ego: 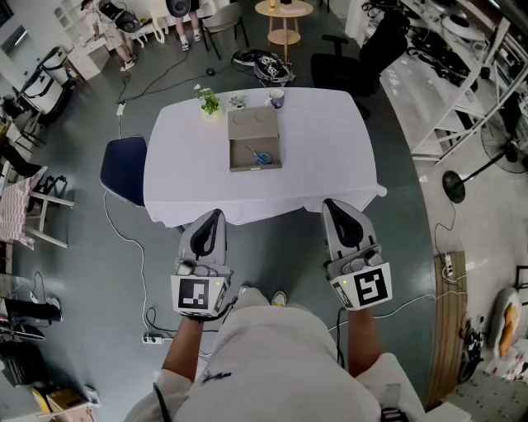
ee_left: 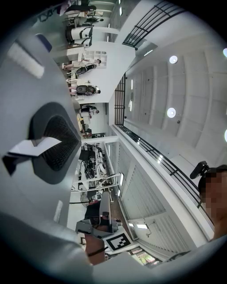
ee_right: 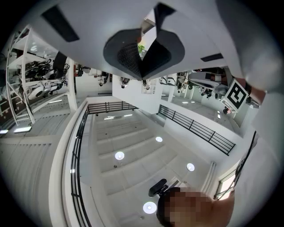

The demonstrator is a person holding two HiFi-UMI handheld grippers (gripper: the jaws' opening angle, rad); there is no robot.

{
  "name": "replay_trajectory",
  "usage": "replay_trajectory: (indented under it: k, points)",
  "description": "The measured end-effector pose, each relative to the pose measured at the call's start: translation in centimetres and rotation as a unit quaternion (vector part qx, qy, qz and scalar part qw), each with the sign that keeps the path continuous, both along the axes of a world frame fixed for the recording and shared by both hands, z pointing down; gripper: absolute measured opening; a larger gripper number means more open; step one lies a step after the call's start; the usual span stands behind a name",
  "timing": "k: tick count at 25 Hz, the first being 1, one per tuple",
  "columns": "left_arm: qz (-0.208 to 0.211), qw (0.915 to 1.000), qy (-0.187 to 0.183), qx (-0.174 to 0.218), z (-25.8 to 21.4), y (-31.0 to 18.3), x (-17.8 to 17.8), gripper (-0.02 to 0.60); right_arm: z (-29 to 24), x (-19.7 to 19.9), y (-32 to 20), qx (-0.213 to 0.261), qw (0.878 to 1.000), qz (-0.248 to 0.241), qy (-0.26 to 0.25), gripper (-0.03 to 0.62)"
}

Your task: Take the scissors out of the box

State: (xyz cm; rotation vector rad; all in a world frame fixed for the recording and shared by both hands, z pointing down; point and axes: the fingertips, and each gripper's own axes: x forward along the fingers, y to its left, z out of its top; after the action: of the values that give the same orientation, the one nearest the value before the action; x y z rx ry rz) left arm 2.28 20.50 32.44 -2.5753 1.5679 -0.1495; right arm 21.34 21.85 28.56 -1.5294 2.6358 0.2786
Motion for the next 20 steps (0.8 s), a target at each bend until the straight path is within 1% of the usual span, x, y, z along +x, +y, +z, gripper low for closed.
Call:
replay_trajectory:
  k: [3,8,12,17,20]
  points:
    - [-0.003,1.0000,0.001,0.002,0.0,0.5,0.0,0.000,0.2,0.0,0.4,-0.001,1.000,-0.002,0.002,0.002]
    - [-0.001,1.0000,0.002,-0.008,0.8,1.5,-0.6,0.000,0.7,-0.7,1.5,-0.011,1.000,-0.005,0.005,0.002]
    - [0.001,1.0000,0.008,-0.006,1.1,1.6,-0.5,0.000,0.6,-0.7,1.8,-0.009,1.000,-0.004,0.012,0.002]
    - [0.000,0.9999,0.009,-0.009,1.7,2.2,-1.2,0.000,0.9,-1.4,2.8,-0.007,1.000,-0.027,-0.007,0.003]
    - [-0.005,0.9999,0.008,-0.014,2.0,2.6,-1.9,0.000,0.7,-1.5,3.3,-0.004,1.000,-0.027,-0.008,0.003]
